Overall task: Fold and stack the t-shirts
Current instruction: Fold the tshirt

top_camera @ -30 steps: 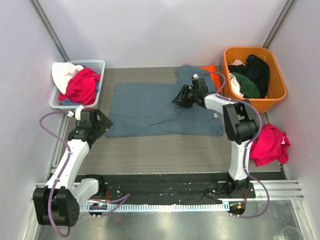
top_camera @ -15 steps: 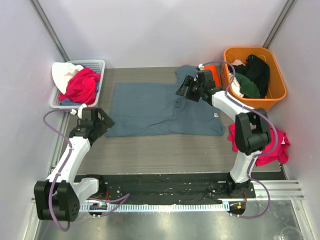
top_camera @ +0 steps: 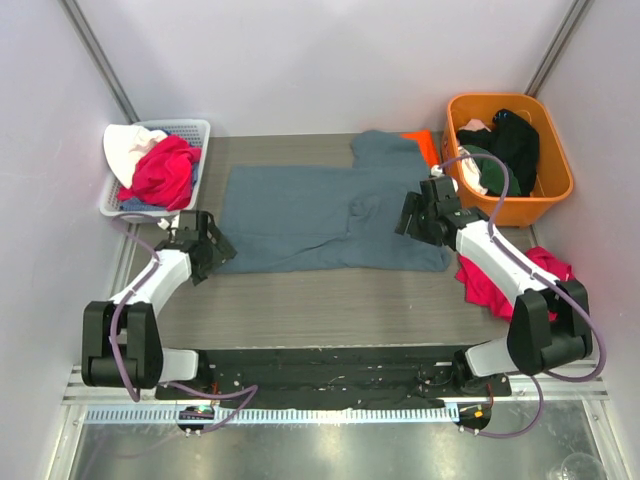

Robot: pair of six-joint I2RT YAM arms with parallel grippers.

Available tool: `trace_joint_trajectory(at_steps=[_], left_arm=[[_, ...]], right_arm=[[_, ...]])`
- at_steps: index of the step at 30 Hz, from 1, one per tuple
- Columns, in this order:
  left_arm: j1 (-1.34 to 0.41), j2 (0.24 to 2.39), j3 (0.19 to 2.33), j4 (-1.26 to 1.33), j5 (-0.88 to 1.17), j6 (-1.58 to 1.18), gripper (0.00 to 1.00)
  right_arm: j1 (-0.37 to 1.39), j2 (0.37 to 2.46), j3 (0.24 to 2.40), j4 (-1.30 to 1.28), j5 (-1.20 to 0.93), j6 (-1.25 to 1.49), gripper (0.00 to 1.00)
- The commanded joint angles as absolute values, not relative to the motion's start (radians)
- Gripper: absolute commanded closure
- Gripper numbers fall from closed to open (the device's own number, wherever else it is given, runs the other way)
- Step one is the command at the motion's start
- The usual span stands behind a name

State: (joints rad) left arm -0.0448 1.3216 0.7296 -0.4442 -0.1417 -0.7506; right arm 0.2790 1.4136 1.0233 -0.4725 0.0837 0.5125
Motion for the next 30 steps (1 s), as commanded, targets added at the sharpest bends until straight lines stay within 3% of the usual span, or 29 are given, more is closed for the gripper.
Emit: trace_joint_trajectory(at_steps=[1,16,23,26,27,30], left_arm=[[-0.045,1.347,0.785,-0.380,-0.182,-0.747,0.14],[-0.046,1.502,0.854,-0.357,-0.212,-0.750,0.29],[-0.046,1.476,0.805,-0.360,-0.210,-0.762,0.33],[-0.046,1.471,0.798,-0.354,-0.219,-0.759,0.49],[-0.046,1.474,0.798,-0.354,-0.221,-0.756,0.59],[-0.045,1.485,0.801,-0.357,-0.222,-0.753,0.71]], right_arm=[[0.272,1.339,0.988,-0.509,0.130,0.491,0.30],[0.242,1.264,0.910,-0.537,0.127,0.471,0.30],[0.227,1.249,0.893,-0.549,0.121,0.459,0.30],[0.221,1.246,0.887,-0.549,0.118,0.457,0.30],[0.219,1.247,0.882,-0.549,0.115,0.457,0.30],[0.215,1.241,0.876,-0.551,0.112,0.457,0.30]])
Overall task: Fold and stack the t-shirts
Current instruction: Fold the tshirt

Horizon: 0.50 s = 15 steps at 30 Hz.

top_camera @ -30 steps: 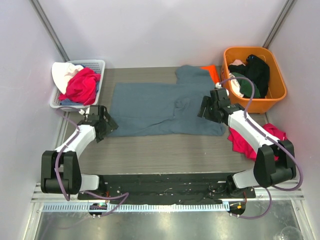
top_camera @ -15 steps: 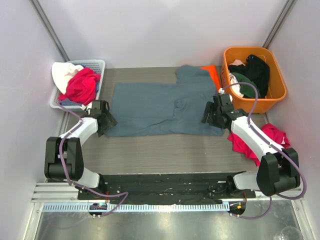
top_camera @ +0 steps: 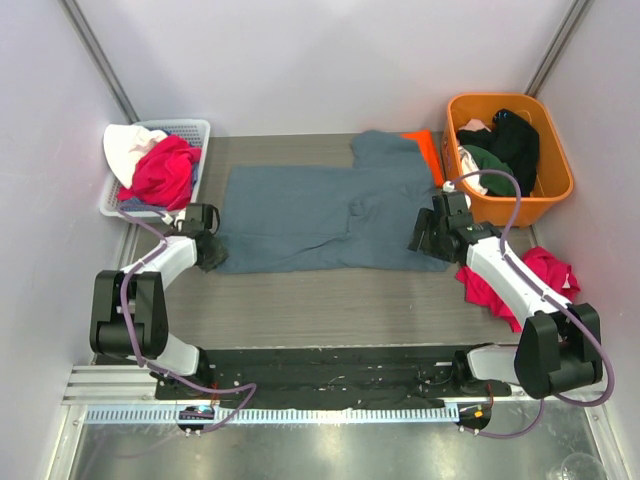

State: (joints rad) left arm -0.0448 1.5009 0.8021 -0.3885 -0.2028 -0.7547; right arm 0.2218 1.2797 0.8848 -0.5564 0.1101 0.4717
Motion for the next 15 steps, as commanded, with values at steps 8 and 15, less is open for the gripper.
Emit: trace_joint_trajectory(at_steps=[8,15], left_arm=[[-0.045,1.474,0.801,-0.371,-0.244,-0.727,1.00],[-0.045,1.425,0.792,-0.394,-0.270,-0.715,1.00]], right_arm=[[0.204,1.207,0.868,-0.603,0.173,0.489,0.30],[0.201,1.206,0.859,-0.678,0.273,0.529,0.30]])
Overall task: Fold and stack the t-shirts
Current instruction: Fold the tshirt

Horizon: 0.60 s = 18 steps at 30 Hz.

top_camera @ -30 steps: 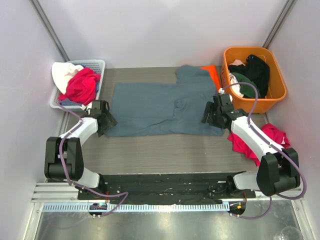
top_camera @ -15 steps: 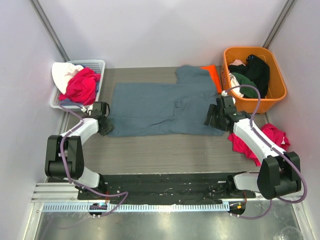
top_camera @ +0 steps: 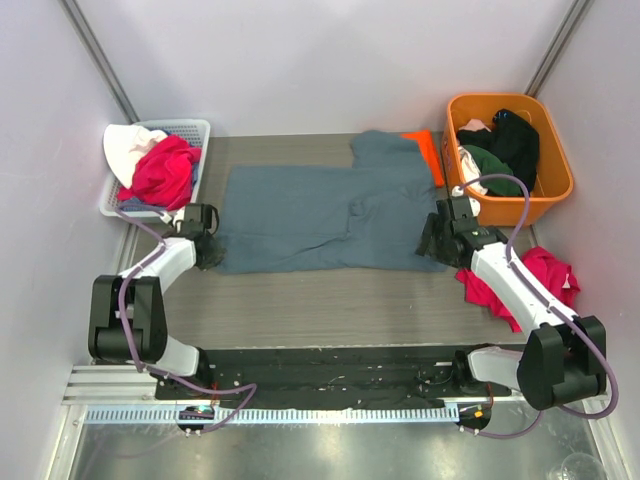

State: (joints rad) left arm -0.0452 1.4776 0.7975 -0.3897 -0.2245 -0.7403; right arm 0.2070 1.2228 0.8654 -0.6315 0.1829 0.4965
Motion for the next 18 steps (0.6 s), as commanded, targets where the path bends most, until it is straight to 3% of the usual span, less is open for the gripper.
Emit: trace_joint_trajectory(at_steps=[1,18], left_arm=[[-0.046,1.424,0.788,-0.399,-0.271,-0.713,1.00],[-0.034,1.367,0.775,-0.433,-0.310,-0.709,1.00]], right_arm=[[0.198,1.209,0.858,-0.678,0.282,0.529,0.30],[0.117,1.439,0.908,-0.555,0.245,0.480,0.32]])
